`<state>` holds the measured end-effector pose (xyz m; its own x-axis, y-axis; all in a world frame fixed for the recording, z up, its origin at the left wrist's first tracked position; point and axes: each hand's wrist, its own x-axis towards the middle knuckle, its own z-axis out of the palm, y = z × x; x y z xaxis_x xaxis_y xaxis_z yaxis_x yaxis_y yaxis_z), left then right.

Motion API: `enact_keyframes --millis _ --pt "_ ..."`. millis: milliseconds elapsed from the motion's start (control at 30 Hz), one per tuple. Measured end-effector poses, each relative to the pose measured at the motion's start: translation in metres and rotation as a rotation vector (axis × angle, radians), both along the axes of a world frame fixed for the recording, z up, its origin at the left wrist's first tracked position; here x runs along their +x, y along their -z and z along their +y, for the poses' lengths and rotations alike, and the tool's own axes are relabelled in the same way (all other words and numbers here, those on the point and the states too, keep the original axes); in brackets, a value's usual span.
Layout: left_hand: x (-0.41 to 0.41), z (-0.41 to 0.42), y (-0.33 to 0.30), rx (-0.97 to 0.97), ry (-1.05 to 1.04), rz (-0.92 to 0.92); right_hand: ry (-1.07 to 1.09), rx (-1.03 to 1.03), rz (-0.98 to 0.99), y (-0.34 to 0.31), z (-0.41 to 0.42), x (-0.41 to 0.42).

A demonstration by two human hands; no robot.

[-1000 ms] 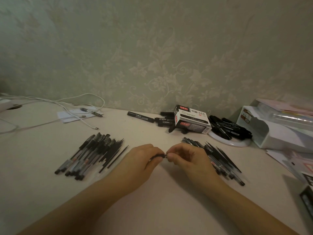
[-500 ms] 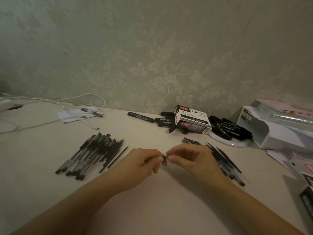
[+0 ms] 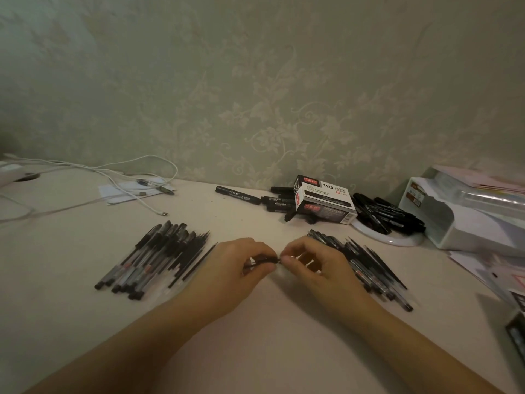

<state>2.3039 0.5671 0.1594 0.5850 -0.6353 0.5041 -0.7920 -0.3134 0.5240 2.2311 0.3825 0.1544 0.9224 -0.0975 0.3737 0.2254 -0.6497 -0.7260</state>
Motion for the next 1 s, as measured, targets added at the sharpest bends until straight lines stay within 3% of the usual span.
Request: enact_keyframes --millis 467,767,900,1000 --pt "-0.002 0.000 -0.002 0.000 0.009 -0.025 -0.059 -0.068 -0.034 -0.002 0.004 -0.003" --pt "-0.002 0.001 -0.008 -0.007 0.010 -0.109 -0.079 0.077 0.028 -0.002 0.001 -0.003" --pt "-0.001 0.001 -0.005 -0.025 -0.058 -0.067 0.056 -0.047 -0.047 0.002 0.001 0.001" --pt "0.006 0.003 -0.003 -0.030 -0.157 -0.023 0.201 -0.302 -0.065 0.007 -0.006 0.004"
